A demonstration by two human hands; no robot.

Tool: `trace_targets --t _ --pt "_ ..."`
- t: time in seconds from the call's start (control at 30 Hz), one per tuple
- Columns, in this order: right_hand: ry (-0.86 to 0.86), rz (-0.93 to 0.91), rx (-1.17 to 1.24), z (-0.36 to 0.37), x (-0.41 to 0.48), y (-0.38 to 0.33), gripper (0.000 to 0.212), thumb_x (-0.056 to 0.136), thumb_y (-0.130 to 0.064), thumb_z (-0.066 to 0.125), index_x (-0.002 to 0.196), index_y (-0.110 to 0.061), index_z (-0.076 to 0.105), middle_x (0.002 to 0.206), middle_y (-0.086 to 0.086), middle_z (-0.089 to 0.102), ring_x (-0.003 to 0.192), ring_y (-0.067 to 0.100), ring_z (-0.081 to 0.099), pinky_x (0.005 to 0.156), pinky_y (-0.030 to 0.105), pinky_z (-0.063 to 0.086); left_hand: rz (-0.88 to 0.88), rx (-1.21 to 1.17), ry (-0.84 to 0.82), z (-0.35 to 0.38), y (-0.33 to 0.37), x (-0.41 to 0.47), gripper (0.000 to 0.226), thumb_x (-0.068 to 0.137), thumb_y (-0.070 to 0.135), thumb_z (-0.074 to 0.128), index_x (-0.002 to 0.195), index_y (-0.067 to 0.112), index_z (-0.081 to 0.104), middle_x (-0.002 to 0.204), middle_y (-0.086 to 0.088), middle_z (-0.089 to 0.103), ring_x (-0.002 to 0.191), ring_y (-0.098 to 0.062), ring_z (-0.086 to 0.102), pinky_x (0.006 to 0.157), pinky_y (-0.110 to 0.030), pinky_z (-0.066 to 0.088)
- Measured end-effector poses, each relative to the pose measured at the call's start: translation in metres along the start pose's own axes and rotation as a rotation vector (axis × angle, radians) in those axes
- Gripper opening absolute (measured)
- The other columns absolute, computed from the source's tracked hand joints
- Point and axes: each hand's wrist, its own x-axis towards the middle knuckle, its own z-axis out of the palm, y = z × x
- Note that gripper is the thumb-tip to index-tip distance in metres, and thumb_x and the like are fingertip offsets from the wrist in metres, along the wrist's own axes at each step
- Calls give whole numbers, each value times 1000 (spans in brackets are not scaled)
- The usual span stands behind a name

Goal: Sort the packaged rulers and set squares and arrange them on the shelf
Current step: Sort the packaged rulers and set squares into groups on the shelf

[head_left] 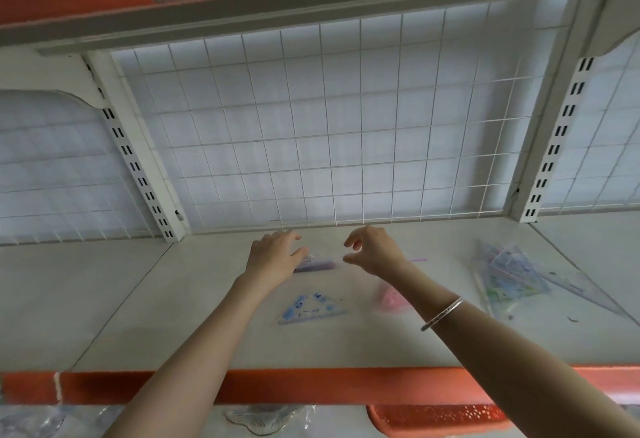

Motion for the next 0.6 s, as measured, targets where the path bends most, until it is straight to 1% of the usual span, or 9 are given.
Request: trace_targets --t 0.13,0.27,0.4,0.6 --pt "47 46 -12 -29 -15 31 26 85 -23 66 110 -15 67 113 4 66 103 20 61 93 34 47 103 -99 -16 8 50 9 44 97 42 47 134 19 51 136 0 53 126 -20 46 101 -34 36" --pt "86 110 -39 -63 -34 70 24 85 -22 66 108 -15 68 110 4 67 103 22 61 94 36 46 214 -81 -29 18 107 16 43 97 41 48 133 19 52 134 -1 55 125 -21 47 102 -33 36" --pt "119 190 -27 -94 -51 113 22 83 -24 67 104 -16 69 104 3 68 99 21 63 91 36 49 309 -92 -50 32 163 20 42 96 41 50 130 19 55 132 0 57 123 -20 49 100 -30 36" --pt "165 259 -29 -129 -74 169 19 84 -20 67 101 -15 70 102 2 70 95 18 64 91 35 49 417 -81 -123 51 233 22 44 94 43 53 131 19 54 132 -2 56 124 -21 47 103 -35 36"
